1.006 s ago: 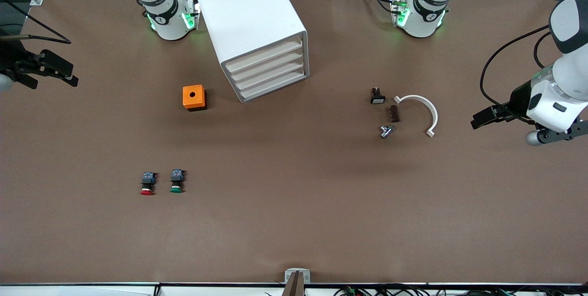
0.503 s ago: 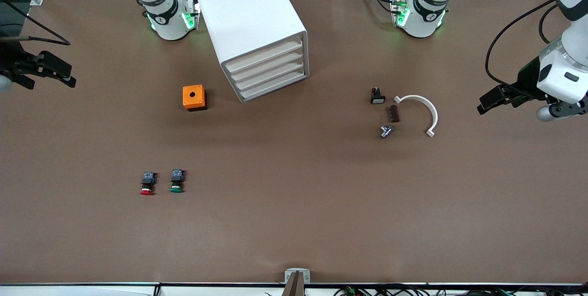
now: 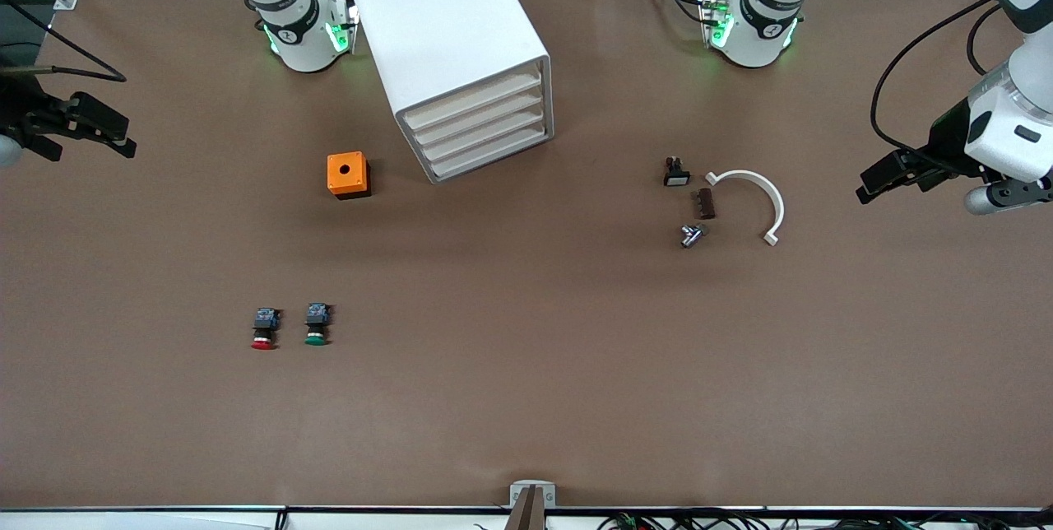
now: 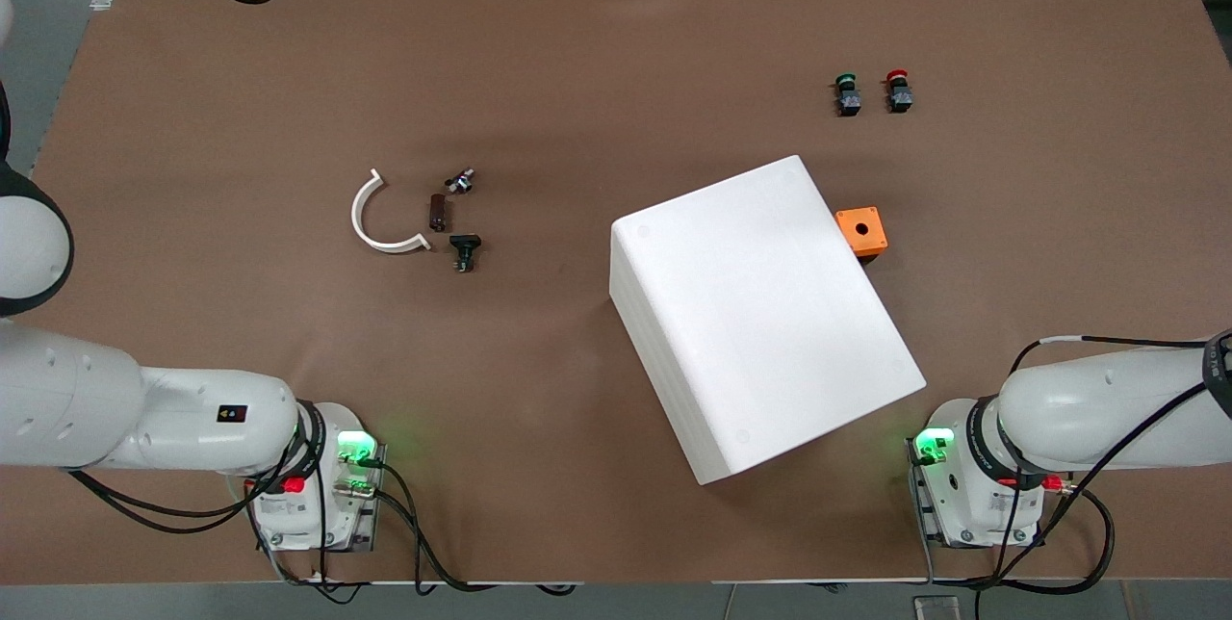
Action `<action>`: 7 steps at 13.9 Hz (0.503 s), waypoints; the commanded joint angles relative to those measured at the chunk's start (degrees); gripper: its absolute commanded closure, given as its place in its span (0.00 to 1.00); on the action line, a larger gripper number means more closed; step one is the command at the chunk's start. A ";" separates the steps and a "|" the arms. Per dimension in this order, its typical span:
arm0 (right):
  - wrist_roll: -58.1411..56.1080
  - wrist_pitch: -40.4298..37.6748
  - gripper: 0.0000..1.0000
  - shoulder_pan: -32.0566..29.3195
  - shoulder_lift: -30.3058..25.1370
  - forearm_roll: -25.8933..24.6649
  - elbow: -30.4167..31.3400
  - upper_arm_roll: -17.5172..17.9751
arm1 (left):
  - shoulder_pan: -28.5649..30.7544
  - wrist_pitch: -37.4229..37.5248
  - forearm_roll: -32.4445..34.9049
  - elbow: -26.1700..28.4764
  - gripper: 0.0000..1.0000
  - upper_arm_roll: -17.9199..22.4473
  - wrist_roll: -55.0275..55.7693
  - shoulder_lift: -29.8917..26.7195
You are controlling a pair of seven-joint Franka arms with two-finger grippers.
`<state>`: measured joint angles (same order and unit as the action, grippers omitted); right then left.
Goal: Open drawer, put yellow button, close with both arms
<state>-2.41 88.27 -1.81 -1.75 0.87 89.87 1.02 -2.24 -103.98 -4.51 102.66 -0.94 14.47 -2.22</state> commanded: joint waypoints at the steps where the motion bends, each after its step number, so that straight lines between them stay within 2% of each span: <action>1: -0.57 1.20 0.00 -0.39 -1.33 -0.52 1.45 0.47 | -0.13 3.34 1.08 -1.49 0.01 -0.11 -0.93 -0.94; 3: -0.57 1.20 0.00 -0.39 -1.33 -0.34 1.45 0.47 | 0.31 5.71 1.08 -4.04 0.01 0.06 -1.28 -0.68; 7: -0.57 1.11 0.00 -0.39 -1.33 -0.16 1.54 0.39 | 0.31 7.47 1.08 -5.54 0.01 0.06 -0.93 -0.50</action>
<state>-2.44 88.74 -1.80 -1.75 0.87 89.88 1.05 -2.06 -98.78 -4.51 98.37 -0.90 14.44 -2.41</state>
